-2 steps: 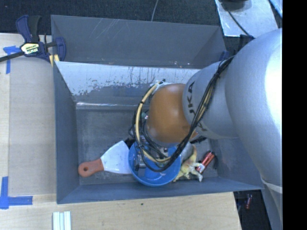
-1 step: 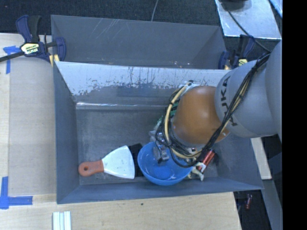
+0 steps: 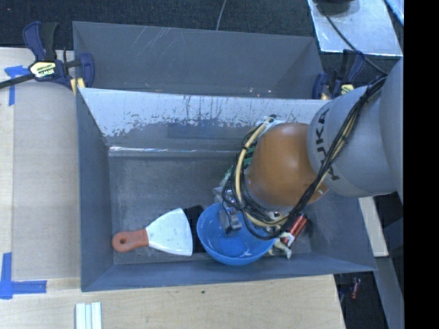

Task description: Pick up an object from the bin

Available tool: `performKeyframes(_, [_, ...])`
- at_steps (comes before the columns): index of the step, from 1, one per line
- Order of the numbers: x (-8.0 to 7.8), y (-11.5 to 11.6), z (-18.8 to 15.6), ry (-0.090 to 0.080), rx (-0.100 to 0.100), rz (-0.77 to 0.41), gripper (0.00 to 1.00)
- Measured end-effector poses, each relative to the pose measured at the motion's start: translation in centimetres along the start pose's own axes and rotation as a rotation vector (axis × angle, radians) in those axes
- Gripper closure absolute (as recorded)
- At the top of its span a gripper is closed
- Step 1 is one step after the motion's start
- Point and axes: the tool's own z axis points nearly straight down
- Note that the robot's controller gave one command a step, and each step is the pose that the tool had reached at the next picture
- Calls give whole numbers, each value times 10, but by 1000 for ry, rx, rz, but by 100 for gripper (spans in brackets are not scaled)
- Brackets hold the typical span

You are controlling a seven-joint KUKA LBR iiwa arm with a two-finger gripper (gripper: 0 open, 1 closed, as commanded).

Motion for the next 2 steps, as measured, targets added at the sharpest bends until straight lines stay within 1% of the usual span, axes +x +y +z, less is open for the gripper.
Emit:
performKeyframes(1, [-2, 0, -22, 0, 0, 0, 100])
performKeyframes(2, [-4, -1, -61, 7, -1, 0, 100])
